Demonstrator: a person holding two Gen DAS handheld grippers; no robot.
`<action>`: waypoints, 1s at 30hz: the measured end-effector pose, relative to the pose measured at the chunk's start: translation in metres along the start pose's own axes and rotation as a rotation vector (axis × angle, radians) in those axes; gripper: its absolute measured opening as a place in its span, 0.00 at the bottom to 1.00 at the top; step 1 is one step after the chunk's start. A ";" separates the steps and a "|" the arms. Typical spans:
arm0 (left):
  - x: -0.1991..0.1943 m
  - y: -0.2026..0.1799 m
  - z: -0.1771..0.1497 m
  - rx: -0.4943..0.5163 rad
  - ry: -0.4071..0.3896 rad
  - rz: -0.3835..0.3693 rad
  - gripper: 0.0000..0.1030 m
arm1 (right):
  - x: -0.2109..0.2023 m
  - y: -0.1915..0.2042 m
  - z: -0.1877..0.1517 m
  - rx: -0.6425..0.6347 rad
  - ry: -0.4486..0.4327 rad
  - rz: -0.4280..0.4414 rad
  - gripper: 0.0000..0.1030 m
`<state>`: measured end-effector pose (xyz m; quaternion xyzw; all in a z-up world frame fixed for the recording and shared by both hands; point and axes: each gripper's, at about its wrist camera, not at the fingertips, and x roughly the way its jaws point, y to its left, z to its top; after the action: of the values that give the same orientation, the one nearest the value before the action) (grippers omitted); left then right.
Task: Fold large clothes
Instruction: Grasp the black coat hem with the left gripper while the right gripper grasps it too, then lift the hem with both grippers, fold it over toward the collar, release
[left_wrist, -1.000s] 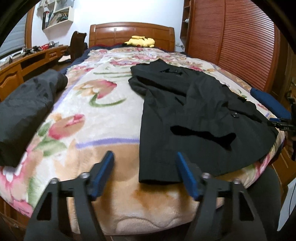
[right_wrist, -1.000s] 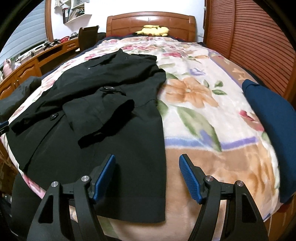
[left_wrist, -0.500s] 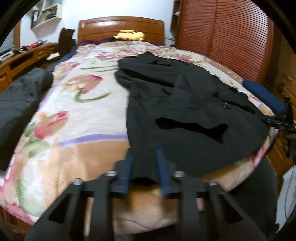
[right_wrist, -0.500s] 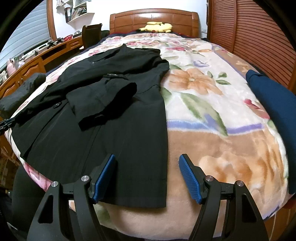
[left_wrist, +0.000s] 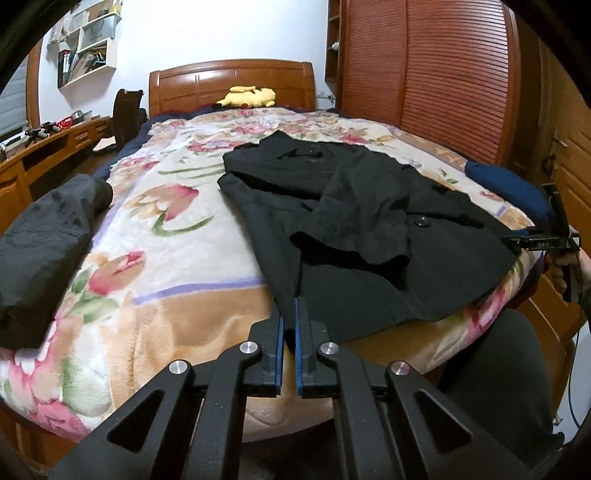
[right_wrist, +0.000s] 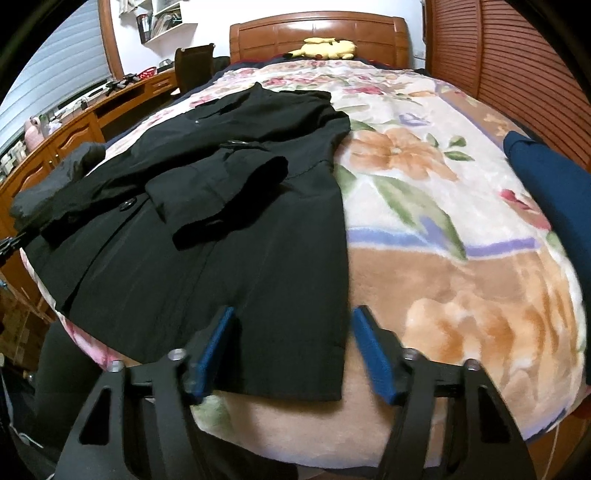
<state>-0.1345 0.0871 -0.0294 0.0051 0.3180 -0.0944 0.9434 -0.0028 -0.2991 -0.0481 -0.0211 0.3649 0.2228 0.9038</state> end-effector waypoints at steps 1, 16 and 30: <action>-0.002 -0.001 0.001 0.005 -0.005 0.001 0.04 | -0.002 0.001 0.000 -0.005 -0.005 0.010 0.34; -0.095 -0.012 0.074 0.042 -0.254 0.008 0.04 | -0.124 0.020 0.026 -0.035 -0.363 0.088 0.08; -0.176 0.002 0.114 0.044 -0.446 0.020 0.04 | -0.256 0.051 0.017 -0.132 -0.567 0.061 0.08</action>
<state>-0.2033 0.1115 0.1674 0.0078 0.0995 -0.0907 0.9909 -0.1758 -0.3490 0.1417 -0.0058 0.0830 0.2700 0.9593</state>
